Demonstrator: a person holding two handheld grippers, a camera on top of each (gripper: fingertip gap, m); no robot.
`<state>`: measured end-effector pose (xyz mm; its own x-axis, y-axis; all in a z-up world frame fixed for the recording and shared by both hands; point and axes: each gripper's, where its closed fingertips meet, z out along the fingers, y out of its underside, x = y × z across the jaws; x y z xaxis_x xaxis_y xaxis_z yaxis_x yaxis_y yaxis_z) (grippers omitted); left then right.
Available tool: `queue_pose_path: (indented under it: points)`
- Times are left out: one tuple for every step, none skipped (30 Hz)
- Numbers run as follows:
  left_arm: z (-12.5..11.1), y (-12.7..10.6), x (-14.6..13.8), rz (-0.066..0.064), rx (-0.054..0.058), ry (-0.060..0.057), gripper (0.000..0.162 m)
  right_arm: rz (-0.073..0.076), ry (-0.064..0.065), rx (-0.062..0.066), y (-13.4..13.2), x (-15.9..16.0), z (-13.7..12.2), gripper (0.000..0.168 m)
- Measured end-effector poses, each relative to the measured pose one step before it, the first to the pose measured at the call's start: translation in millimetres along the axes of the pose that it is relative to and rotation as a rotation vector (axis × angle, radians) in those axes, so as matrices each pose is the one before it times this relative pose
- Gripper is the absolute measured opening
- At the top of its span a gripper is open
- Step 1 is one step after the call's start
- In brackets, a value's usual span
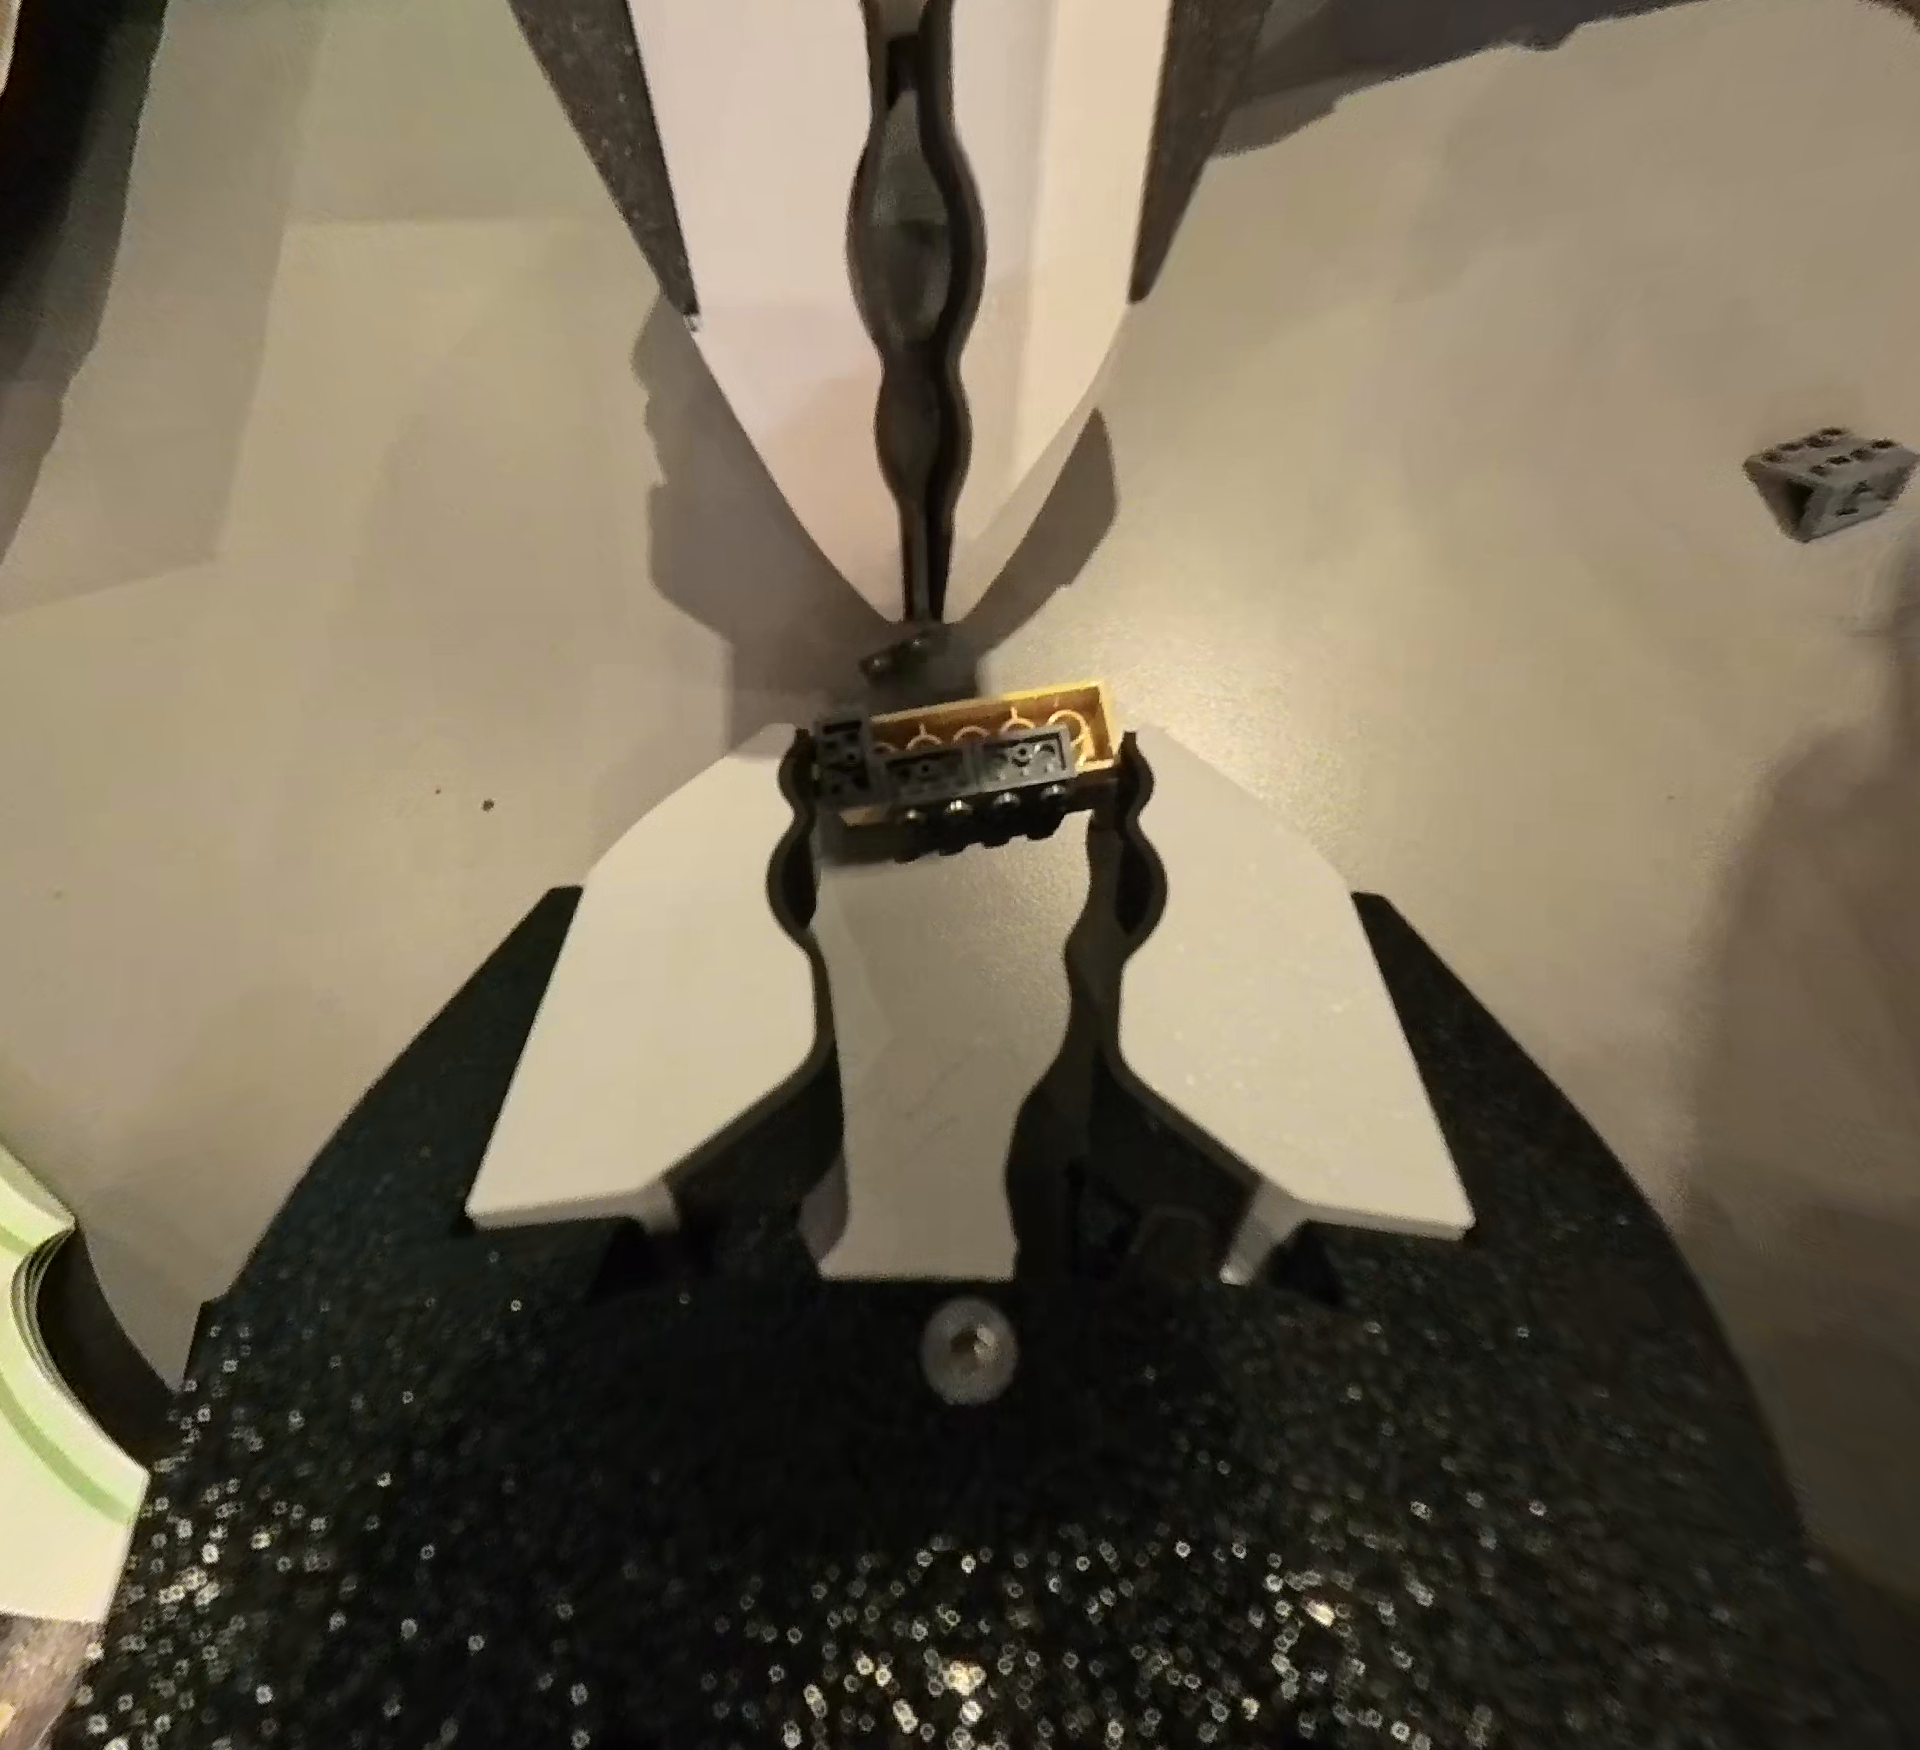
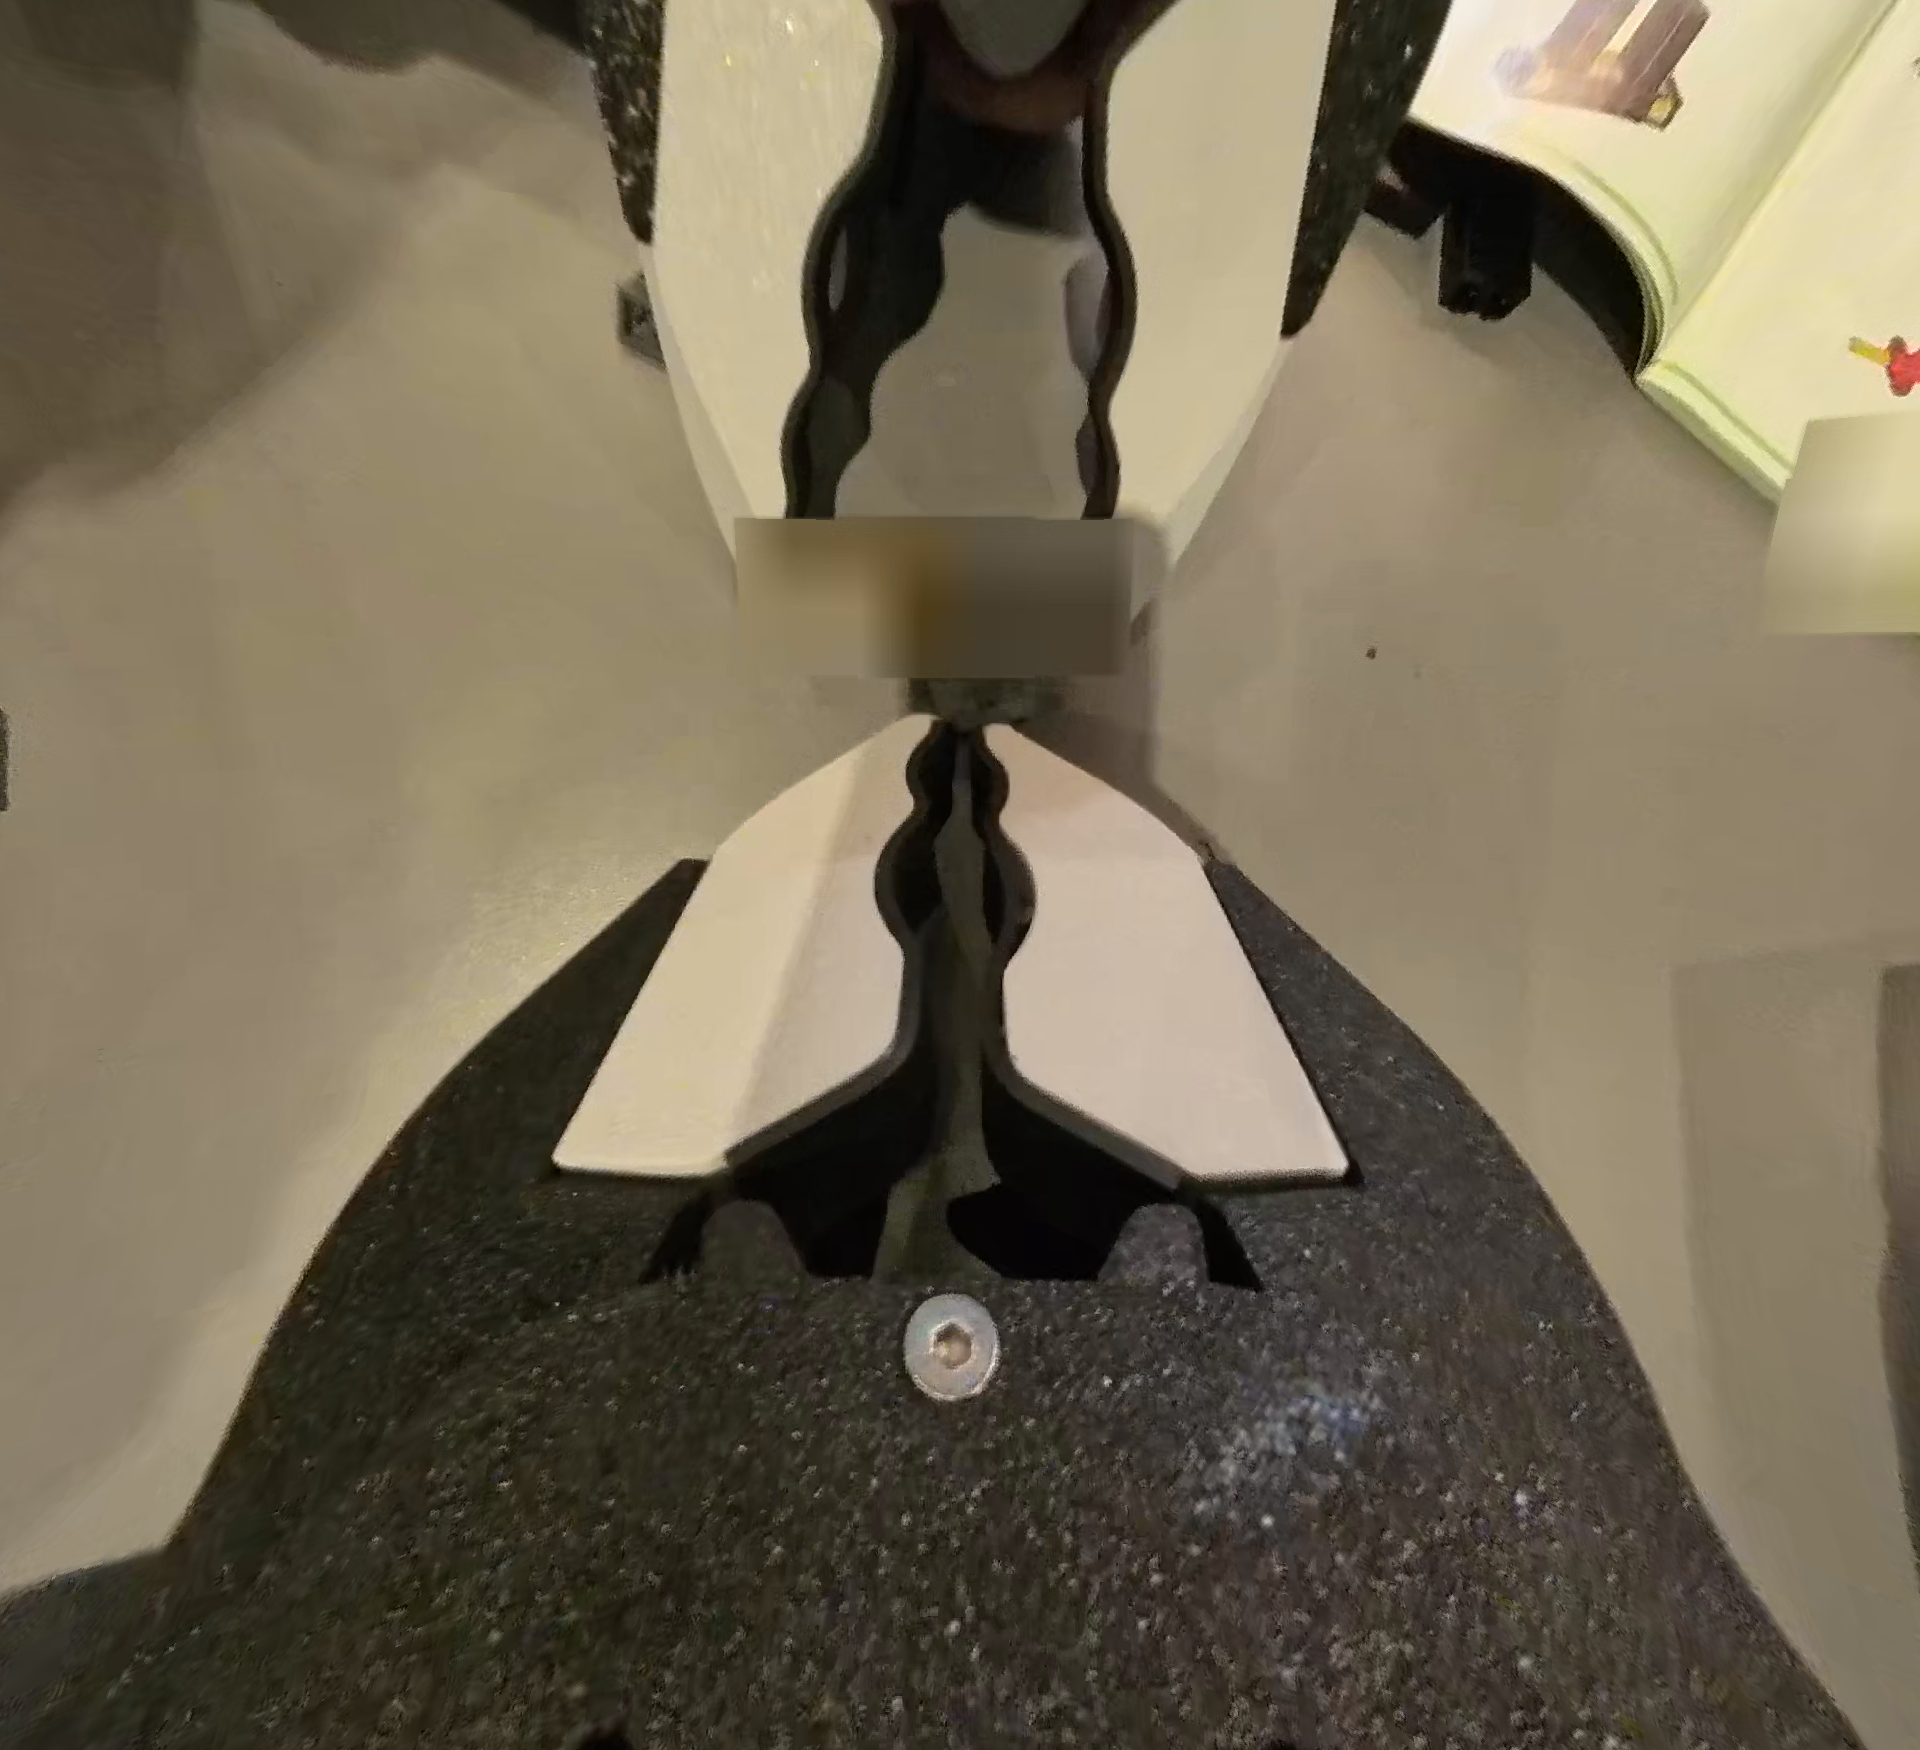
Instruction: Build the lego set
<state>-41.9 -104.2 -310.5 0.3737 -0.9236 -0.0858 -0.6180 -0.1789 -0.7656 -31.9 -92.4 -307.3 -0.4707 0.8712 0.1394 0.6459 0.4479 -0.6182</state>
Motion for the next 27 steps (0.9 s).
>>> queue_pose_path:
  points:
    - [-0.03, 0.01, 0.04, 0.0003, 0.0000, -0.0003, 0.056, 0.0148, -0.0006, -0.0042, 1.65, 1.10, -0.02, 0.002]
    - [0.01, -0.01, -0.07, 0.0004, 0.0001, -0.0003, 0.056, 0.0273, -0.0037, 0.0083, 1.38, 1.16, -0.28, 0.003]
    - [-0.03, 0.01, 0.03, 0.0004, 0.0001, -0.0003, 0.056, 0.0347, -0.0136, 0.0179, 0.77, 0.12, -0.48, 0.003]
    - [0.00, 0.00, 0.00, 0.0001, 0.0000, 0.0000, 0.056, 0.0335, -0.0153, 0.0207, 0.34, -0.31, -0.81, 0.002]
    - [0.03, -0.01, -0.02, -0.0003, -0.0001, 0.0004, 0.056, 0.0235, -0.0037, 0.0165, 0.85, 0.94, -1.21, 0.002]
    - [0.03, -0.01, -0.01, -0.0003, -0.0001, 0.0005, 0.056, 0.0101, 0.0131, 0.0103, 1.38, 2.81, -1.56, 0.002]
    - [-0.01, 0.01, 0.07, -0.0003, -0.0001, 0.0004, 0.056, 0.0030, 0.0253, 0.0074, 1.53, 4.37, -1.79, 0.001]
    - [0.09, 0.08, 0.00, -0.0004, -0.0001, 0.0004, 0.056, 0.0046, 0.0284, 0.0077, 1.10, 5.24, -1.51, 0.000]
    - [-0.07, 0.07, -0.02, 0.0000, 0.0000, 0.0001, 0.056, 0.0117, 0.0141, 0.0079, 0.41, 3.40, -0.63, 0.000]
    - [0.03, -0.01, -0.08, -0.0001, -0.0001, 0.0000, 0.056, 0.0173, 0.0001, 0.0095, -0.45, 1.53, 0.69, 0.000]
    - [-0.01, 0.01, 0.04, -0.0002, -0.0001, 0.0002, 0.056, 0.0190, -0.0065, 0.0118, -1.13, 0.26, 1.99, 0.000]
    - [0.03, 0.00, -0.08, -0.0001, -0.0001, 0.0000, 0.056, 0.0134, -0.0218, 0.0013, -0.11, -2.52, 3.18, 0.000]
    - [-0.01, 0.01, 0.00, 0.0000, -0.0001, 0.0000, 0.056, 0.0039, -0.0204, -0.0129, 1.28, -3.13, 3.60, 0.000]
    - [0.00, 0.00, -0.01, 0.0000, 0.0000, -0.0001, 0.056, -0.0094, 0.0051, -0.0075, -0.64, -0.58, 2.09, 0.000]
    - [-0.10, -0.02, -0.14, -0.0006, -0.0001, -0.0004, 0.056, -0.0164, -0.0059, -0.0048, -0.85, -2.36, 1.53, 0.000]
    - [-0.01, 0.08, -0.09, -0.0046, -0.0005, -0.0008, 0.056, -0.0069, -0.0080, 0.0043, -1.61, -2.47, 1.31, 0.000]
    - [-0.16, 0.16, -0.21, -0.0032, -0.0003, -0.0027, 0.056, 0.0005, -0.0114, 0.0104, -1.96, -2.41, 0.75, 0.000]
    - [-0.13, 0.13, -0.06, -0.0008, -0.0004, -0.0013, 0.056, 0.0066, 0.0009, 0.0047, -0.43, 0.01, -0.14, 0.000]
    - [-0.01, 0.02, -0.01, -0.0001, -0.0001, -0.0002, 0.056, 0.0089, -0.0088, 0.0100, -0.83, -1.12, -0.37, 0.000]
    - [0.04, -0.02, -0.09, -0.0004, 0.0000, -0.0002, 0.056, 0.0106, -0.0125, 0.0174, -1.57, -1.37, -0.28, 0.000]
    - [0.03, -0.02, -0.08, -0.0004, 0.0000, -0.0001, 0.056, 0.0117, -0.0182, 0.0211, -2.43, -2.37, -0.14, 0.000]
    - [0.00, 0.01, -0.06, 0.0001, 0.0000, -0.0004, 0.056, 0.0067, -0.0174, 0.0164, -2.08, -2.33, -0.19, 0.000]
    - [-0.07, 0.06, -0.05, -0.0001, 0.0000, -0.0001, 0.056, 0.0018, -0.0073, 0.0083, -1.35, -1.28, 0.15, 0.000]
    - [0.03, -0.01, -0.06, -0.0002, 0.0000, 0.0001, 0.056, -0.0057, 0.0022, 0.0045, -0.94, -0.19, 0.06, 0.000]
    - [0.00, 0.00, -0.02, -0.0001, 0.0000, -0.0002, 0.056, -0.0075, 0.0055, 0.0047, -0.95, 0.09, 0.23, 0.000]
    - [-0.04, 0.06, -0.13, -0.0005, -0.0001, -0.0002, 0.056, -0.0052, 0.0037, 0.0067, -1.33, -0.18, 0.34, 0.000]
    - [0.00, 0.01, 0.05, -0.0005, 0.0000, 0.0001, 0.056, -0.0038, 0.0026, 0.0068, -1.39, -0.19, 0.06, 0.000]
